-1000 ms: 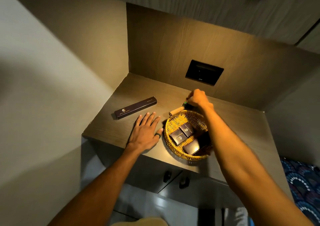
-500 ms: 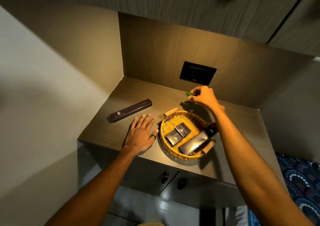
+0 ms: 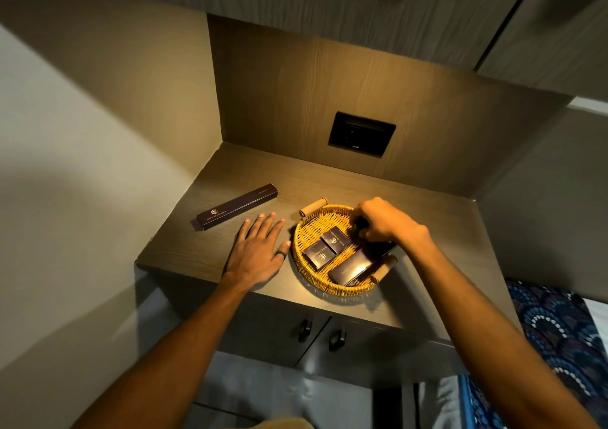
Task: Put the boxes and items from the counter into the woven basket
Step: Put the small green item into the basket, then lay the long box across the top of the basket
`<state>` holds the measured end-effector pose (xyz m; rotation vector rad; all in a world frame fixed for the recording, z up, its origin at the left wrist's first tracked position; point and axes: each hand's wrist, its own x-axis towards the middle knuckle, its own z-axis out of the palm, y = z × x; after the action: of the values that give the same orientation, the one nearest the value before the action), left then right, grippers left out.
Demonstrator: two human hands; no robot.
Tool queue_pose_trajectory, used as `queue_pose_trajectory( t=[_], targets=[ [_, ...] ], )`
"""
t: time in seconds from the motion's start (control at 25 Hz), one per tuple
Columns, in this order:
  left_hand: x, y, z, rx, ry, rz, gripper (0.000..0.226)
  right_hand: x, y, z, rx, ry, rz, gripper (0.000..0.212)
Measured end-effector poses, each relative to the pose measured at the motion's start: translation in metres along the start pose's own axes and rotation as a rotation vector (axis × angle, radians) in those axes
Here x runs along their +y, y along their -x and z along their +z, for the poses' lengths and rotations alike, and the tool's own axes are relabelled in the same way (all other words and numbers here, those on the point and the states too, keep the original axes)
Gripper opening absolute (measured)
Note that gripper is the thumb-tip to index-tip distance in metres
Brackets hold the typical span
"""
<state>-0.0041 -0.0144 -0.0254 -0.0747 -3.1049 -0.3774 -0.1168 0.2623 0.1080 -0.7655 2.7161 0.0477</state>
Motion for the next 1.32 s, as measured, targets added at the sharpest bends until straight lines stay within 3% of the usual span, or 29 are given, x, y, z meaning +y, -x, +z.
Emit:
queue_pose_trajectory(
  t=[0.28, 0.44, 0.52, 0.64, 0.8, 0.92, 1.12, 1.32],
  targets=[
    [-0.016, -0.013, -0.03, 0.003, -0.039, 0.019, 0.067, -0.012, 0.004, -0.029, 0.113, -0.081, -0.015, 0.07],
    [-0.004, -0.011, -0.026, 0.01, -0.057, 0.056, 0.068, -0.062, -0.009, -0.044, 0.404, -0.164, -0.174, 0.082],
    [0.0, -0.006, -0.019, 0.035, -0.047, 0.07, 0.068, -0.107, -0.039, -0.045, 0.345, -0.12, -0.183, 0.085],
    [0.013, 0.0, -0.006, 0.001, -0.073, 0.053, 0.069, -0.157, -0.085, -0.031, 0.082, -0.032, -0.148, 0.081],
    [0.012, -0.004, -0.009, -0.043, -0.04, 0.032, 0.074, -0.177, -0.117, -0.024, -0.018, -0.03, -0.134, 0.05],
    [0.007, -0.003, -0.009, -0.015, -0.046, 0.057, 0.075, -0.167, -0.121, -0.031, 0.059, -0.012, -0.137, 0.042],
    [0.011, -0.002, -0.004, 0.029, -0.001, 0.025, 0.069, -0.097, -0.089, -0.072, 0.296, 0.03, -0.161, 0.049],
    [0.009, -0.001, -0.005, 0.005, -0.003, 0.032, 0.069, -0.001, -0.028, -0.073, 0.301, -0.015, -0.197, 0.049]
  ],
)
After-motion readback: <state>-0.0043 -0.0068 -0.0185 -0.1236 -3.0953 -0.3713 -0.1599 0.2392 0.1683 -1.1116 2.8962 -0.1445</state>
